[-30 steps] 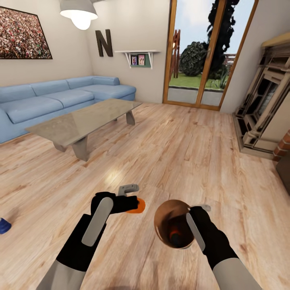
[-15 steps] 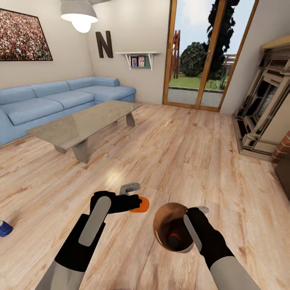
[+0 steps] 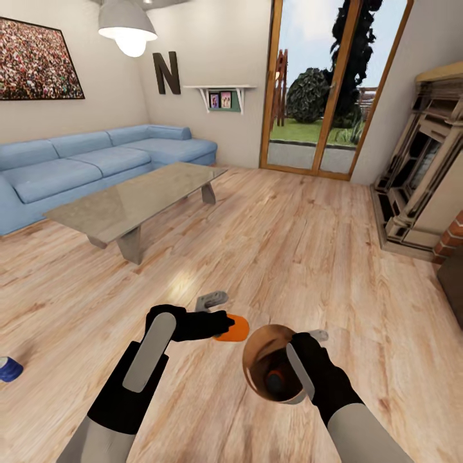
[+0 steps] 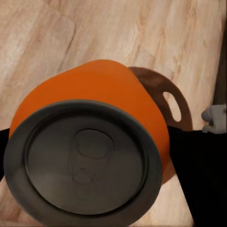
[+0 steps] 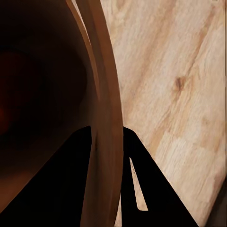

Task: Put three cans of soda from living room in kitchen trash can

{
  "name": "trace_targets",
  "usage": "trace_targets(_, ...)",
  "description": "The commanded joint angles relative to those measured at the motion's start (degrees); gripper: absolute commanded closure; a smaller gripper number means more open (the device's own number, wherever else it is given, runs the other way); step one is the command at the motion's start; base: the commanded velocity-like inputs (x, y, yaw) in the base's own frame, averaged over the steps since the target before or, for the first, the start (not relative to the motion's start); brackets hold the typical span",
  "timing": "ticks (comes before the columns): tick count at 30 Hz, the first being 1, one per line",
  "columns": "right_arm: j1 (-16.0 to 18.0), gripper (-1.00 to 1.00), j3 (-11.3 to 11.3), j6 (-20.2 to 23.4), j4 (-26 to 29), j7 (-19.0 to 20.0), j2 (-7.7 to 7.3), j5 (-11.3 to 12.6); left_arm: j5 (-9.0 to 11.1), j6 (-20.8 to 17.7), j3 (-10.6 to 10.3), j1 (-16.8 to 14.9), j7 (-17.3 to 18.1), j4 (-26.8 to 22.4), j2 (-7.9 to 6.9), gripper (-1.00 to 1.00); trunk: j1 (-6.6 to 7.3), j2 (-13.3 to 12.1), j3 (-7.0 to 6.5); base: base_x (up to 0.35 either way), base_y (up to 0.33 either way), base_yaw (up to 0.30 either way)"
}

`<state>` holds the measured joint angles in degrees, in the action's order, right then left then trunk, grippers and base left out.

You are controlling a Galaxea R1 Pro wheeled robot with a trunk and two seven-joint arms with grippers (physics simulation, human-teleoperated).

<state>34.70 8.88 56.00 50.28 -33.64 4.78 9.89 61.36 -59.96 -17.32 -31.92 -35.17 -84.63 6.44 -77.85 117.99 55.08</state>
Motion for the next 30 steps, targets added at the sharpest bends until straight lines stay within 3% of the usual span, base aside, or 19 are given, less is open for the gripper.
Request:
trace_targets(1, 0.01, 1.0, -0.01, 0.17, 0.01, 0.12, 0.08, -0.75, 0.71, -0.04, -0.04, 0.01, 0.04, 0.03, -0.01, 1.0, 0.23, -0.42, -0.19, 0.0, 0.0, 0.0)
trace_targets(6, 0.01, 1.0, 0.0, 0.16, 0.0, 0.0, 0.2, -0.75, 1.94, -0.04, -0.34, 0.02, 0.13, 0.01, 0.02, 1.0, 1.33, -2.42, -1.09, 0.0, 0.0, 0.0)
trace_targets(9, 0.02, 1.0, 0.0, 0.16, -0.01, -0.02, 0.22, -0.75, 2.22, -0.04, -1.74, 0.02, 0.17, 0.01, 0.05, 1.0, 1.99, -3.62, -1.62, 0.0, 0.0, 0.0)
trace_targets(30, 0.0, 1.0, 0.21, 0.16, 0.12, -0.11, 0.48, -0.81, 2.24, -0.04, -2.83, -0.05, 0.53, 2.01, 0.4, 1.0, 1.99, -3.62, -1.62, 0.0, 0.0, 0.0)
